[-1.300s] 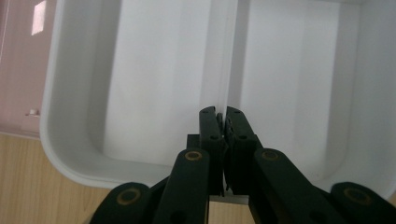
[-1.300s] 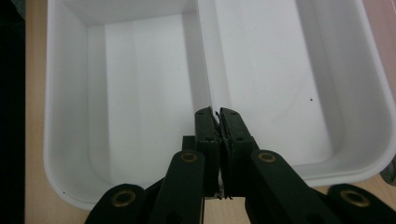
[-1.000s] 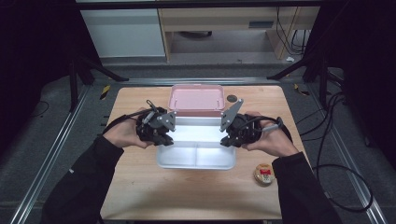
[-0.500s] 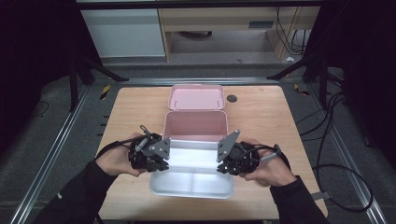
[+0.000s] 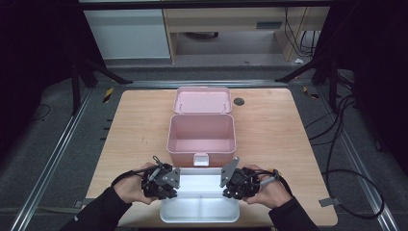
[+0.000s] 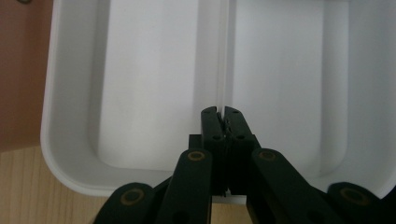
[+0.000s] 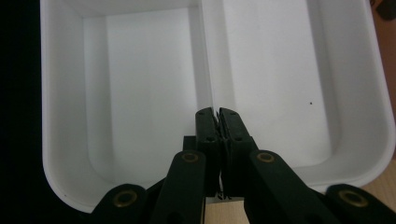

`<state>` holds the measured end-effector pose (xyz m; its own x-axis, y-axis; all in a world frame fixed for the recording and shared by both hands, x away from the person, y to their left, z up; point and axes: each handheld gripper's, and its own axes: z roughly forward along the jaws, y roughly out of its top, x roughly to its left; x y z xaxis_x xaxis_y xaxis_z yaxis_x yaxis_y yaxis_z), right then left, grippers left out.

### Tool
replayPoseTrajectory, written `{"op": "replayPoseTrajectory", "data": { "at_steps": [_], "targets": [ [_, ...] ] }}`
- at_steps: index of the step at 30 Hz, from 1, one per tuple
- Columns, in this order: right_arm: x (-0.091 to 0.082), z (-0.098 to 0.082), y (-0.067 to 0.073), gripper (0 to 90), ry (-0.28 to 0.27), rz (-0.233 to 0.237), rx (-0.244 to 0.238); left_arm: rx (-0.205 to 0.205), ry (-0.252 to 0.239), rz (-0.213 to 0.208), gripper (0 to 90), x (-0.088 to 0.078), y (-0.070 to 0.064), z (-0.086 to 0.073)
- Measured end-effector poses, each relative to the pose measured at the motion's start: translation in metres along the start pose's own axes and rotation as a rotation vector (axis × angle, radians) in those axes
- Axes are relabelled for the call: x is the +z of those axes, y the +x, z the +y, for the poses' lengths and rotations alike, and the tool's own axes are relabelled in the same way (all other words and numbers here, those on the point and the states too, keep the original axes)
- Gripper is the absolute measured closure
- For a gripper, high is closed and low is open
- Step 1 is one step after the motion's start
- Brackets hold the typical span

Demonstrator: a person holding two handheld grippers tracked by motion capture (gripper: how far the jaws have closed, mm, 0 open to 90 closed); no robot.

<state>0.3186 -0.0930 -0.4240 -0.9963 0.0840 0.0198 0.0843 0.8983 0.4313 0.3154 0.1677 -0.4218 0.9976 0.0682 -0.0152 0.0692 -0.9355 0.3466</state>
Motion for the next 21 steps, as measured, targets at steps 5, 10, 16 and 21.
{"op": "replayPoseTrajectory", "data": {
  "at_steps": [5, 10, 16, 21],
  "targets": [
    [0.021, -0.009, -0.007, 87.5, 0.025, 0.01, 0.022, -0.01, 0.001, -0.015, 88.2, 0.022, 0.009, -0.005],
    [0.033, -0.016, -0.01, 87.2, 0.034, 0.007, 0.035, 0.004, 0.001, -0.021, 88.2, 0.037, 0.013, -0.007],
    [0.044, -0.021, -0.009, 87.2, 0.052, 0.01, 0.046, 0.005, 0.001, -0.022, 87.9, 0.05, 0.013, -0.01],
    [0.044, -0.022, -0.008, 86.6, 0.053, 0.003, 0.069, -0.013, 0.006, -0.003, 85.3, 0.05, 0.013, -0.01]
  ]
}}
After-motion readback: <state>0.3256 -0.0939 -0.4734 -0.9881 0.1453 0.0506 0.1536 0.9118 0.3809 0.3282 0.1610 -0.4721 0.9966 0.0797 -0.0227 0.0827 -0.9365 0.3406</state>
